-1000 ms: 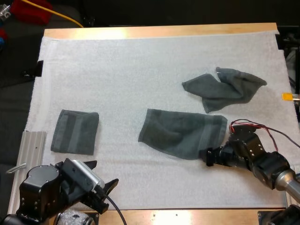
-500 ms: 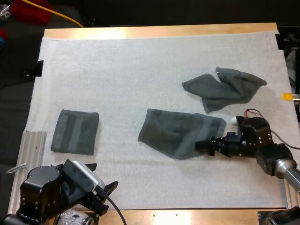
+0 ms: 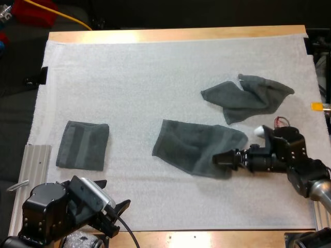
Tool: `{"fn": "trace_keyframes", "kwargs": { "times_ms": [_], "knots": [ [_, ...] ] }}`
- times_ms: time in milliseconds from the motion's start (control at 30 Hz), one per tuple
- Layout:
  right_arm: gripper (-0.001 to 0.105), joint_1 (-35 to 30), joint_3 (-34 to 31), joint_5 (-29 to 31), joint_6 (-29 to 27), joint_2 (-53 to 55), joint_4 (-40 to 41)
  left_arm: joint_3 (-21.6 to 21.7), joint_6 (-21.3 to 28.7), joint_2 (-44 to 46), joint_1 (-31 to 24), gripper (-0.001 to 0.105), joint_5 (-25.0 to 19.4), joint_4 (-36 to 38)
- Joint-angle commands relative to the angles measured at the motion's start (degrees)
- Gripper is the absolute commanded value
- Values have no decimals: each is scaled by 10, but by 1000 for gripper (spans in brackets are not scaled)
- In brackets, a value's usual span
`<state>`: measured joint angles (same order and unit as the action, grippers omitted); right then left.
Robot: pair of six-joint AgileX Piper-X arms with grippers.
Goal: Pick towel from pile, fold and stack
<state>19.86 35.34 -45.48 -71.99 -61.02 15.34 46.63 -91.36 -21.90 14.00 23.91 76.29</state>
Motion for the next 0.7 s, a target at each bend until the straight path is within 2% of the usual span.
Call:
{"fn": "trace_keyframes", "kwargs": {
  "times_ms": [0,100,300,667],
  "knots": [
    [86,-3,4,14,7,11,12,4,0,-3,3,70,3,-5],
    [86,-3,4,50,-3,16,68,4,0,-3,3,70,3,-9],
    [86,-3,-4,75,-67,13,184,4,0,-3,3,70,3,-23],
    [86,-3,-88,77,-66,15,198,4,0,-3,3,70,3,-29]
  ]
}}
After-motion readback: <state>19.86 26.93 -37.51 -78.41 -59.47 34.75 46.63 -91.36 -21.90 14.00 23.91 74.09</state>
